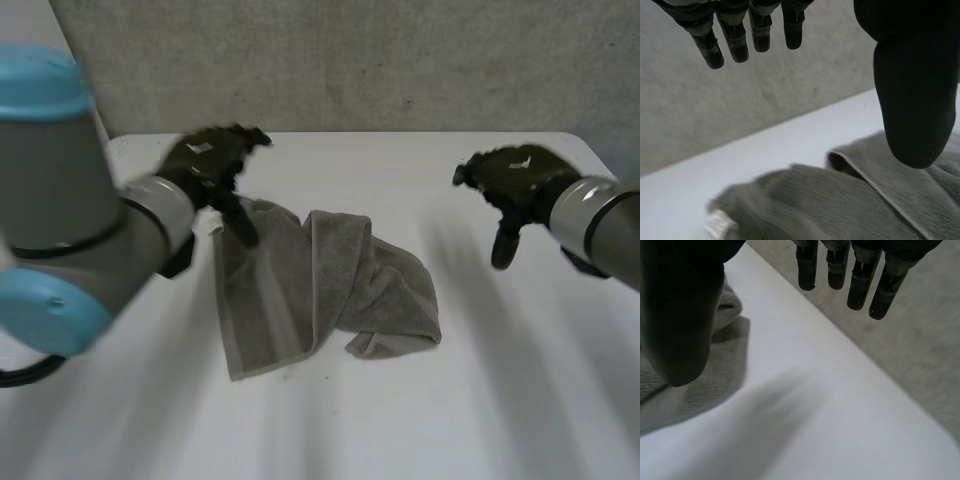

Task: Fold the towel.

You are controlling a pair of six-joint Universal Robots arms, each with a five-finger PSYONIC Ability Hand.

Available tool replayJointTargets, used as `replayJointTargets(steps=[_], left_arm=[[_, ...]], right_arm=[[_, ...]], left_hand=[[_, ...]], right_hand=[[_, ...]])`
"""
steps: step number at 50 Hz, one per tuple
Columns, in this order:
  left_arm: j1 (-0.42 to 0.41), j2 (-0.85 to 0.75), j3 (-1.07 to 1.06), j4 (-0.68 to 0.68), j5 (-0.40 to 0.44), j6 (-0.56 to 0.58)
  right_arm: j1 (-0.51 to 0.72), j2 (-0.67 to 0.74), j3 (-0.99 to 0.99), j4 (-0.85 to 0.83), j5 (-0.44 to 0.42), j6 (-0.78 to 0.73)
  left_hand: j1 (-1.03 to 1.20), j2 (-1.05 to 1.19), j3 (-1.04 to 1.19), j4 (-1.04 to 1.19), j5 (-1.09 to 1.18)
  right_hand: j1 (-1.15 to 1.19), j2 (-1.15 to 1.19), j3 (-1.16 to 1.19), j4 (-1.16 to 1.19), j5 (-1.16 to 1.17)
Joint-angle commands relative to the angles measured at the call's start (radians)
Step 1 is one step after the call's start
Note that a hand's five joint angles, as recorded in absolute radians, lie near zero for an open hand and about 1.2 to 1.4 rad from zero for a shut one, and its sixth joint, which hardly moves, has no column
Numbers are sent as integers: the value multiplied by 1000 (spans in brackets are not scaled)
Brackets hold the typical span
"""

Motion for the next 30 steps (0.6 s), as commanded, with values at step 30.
replayJointTargets(steps=[30], left_arm=[[-136, -584, 411, 22, -68, -162]], right_arm=[[185, 323, 145, -386, 96, 330]], left_hand=[[982, 983, 982, 982, 962]], right_hand=[[1169, 1156, 1157, 1136, 1155]])
